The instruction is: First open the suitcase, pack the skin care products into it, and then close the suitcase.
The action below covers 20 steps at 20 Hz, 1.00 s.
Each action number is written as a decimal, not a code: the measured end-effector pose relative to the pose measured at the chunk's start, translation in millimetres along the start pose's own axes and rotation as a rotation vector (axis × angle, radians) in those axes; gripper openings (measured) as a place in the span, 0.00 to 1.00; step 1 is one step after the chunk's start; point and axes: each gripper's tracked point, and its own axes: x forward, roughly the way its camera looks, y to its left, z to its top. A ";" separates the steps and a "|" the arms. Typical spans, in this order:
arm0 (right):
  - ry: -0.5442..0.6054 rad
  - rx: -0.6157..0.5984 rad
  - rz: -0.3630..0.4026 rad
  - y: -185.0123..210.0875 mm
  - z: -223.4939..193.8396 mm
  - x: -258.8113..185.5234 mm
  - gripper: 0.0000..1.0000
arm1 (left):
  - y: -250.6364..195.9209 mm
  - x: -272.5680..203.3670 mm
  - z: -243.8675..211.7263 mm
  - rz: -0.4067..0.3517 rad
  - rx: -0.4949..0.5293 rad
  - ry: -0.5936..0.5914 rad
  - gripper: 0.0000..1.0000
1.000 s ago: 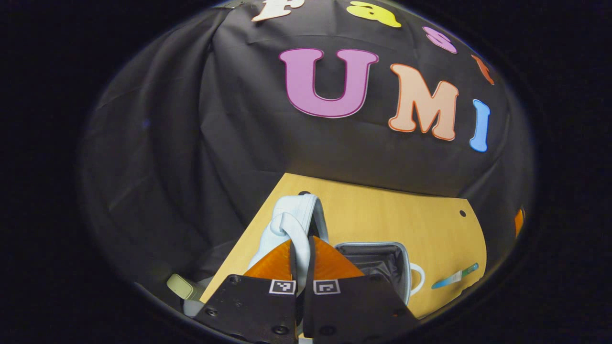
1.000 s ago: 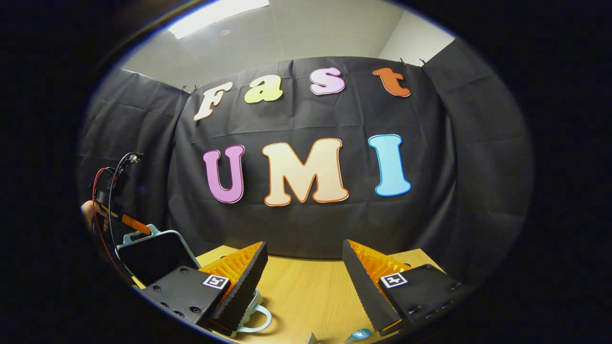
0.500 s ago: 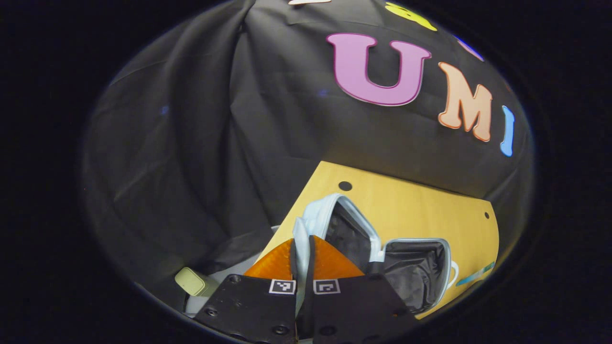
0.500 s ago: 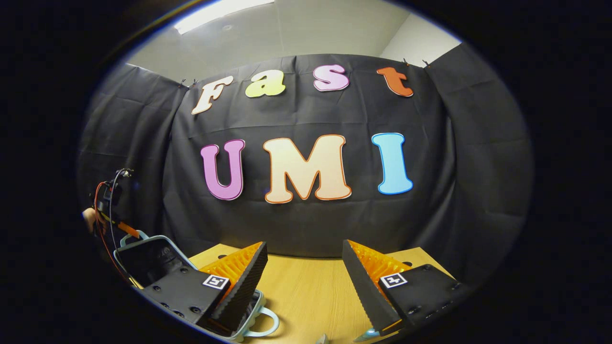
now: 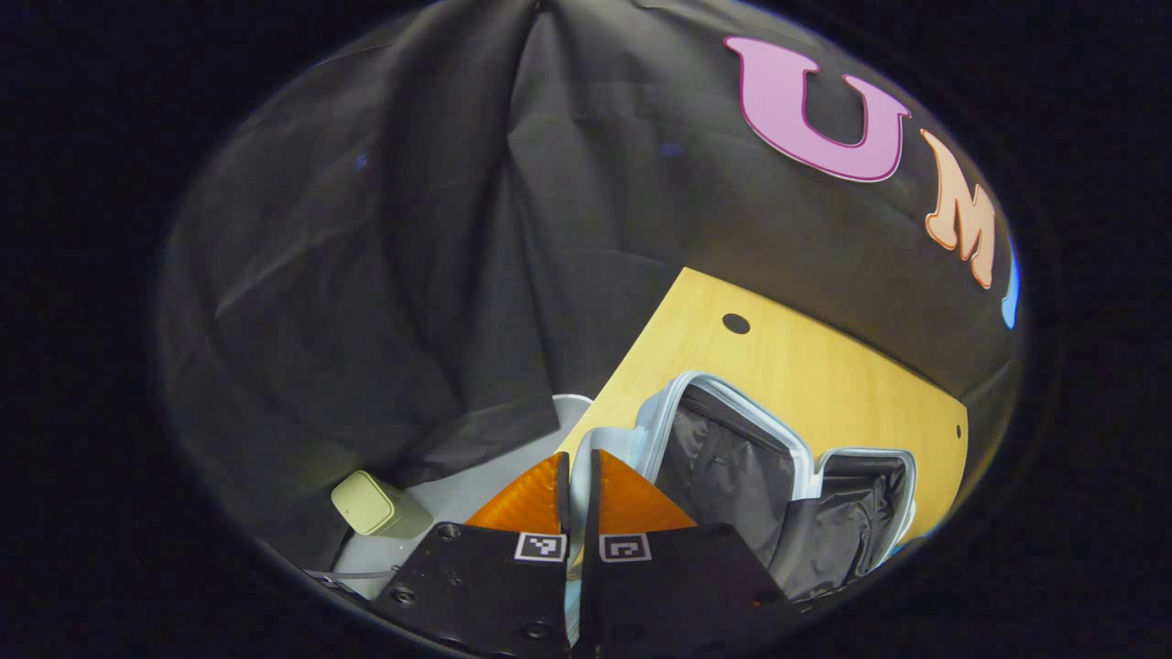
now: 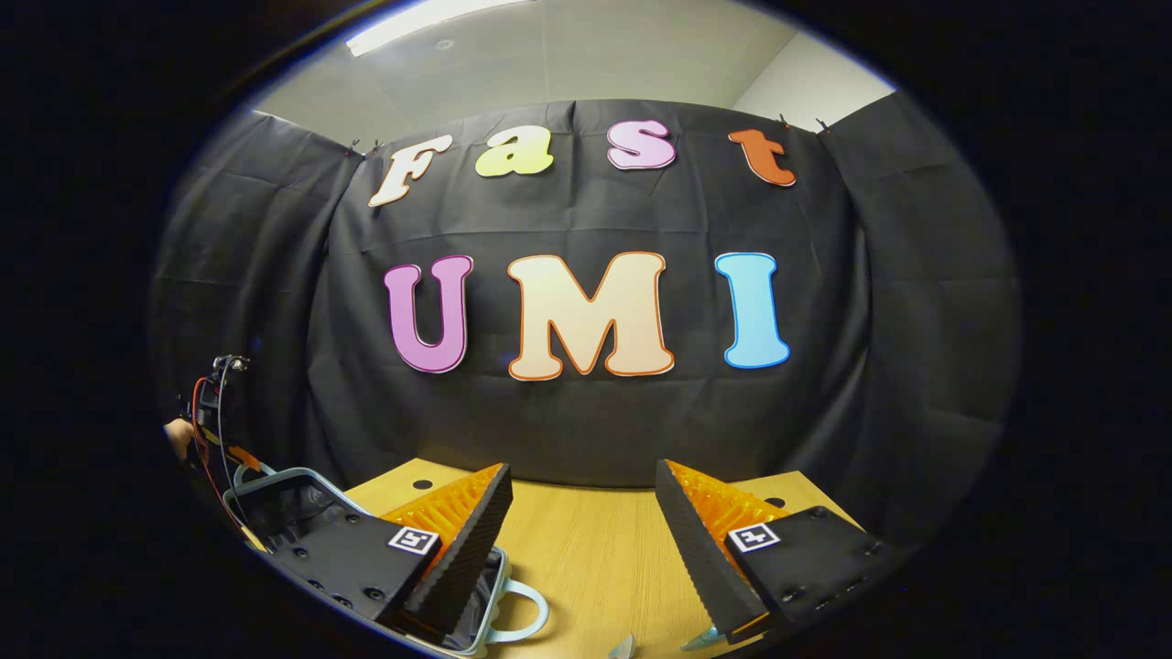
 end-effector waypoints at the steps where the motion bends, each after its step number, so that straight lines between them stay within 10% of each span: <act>1: 0.001 -0.004 0.000 0.7 -0.4 -0.7 0.98 | 2.3 3.6 -3.5 0.020 0.014 0.007 0.00; 2: 0.003 -0.007 0.000 1.2 -0.6 -1.1 0.99 | 8.3 5.5 -7.5 0.062 0.032 0.010 0.02; 7: 0.012 -0.006 0.019 0.2 -0.7 0.6 0.99 | 30.2 -10.5 30.3 0.160 0.063 -0.153 1.00; 13: -0.025 -0.015 0.038 -24.4 10.9 -4.1 0.99 | -11.0 -89.4 82.8 0.170 -0.003 -0.457 0.95; 20: -0.099 -0.007 -0.008 -85.6 26.4 -12.1 0.99 | -134.3 -189.6 66.4 0.006 0.040 -0.676 0.93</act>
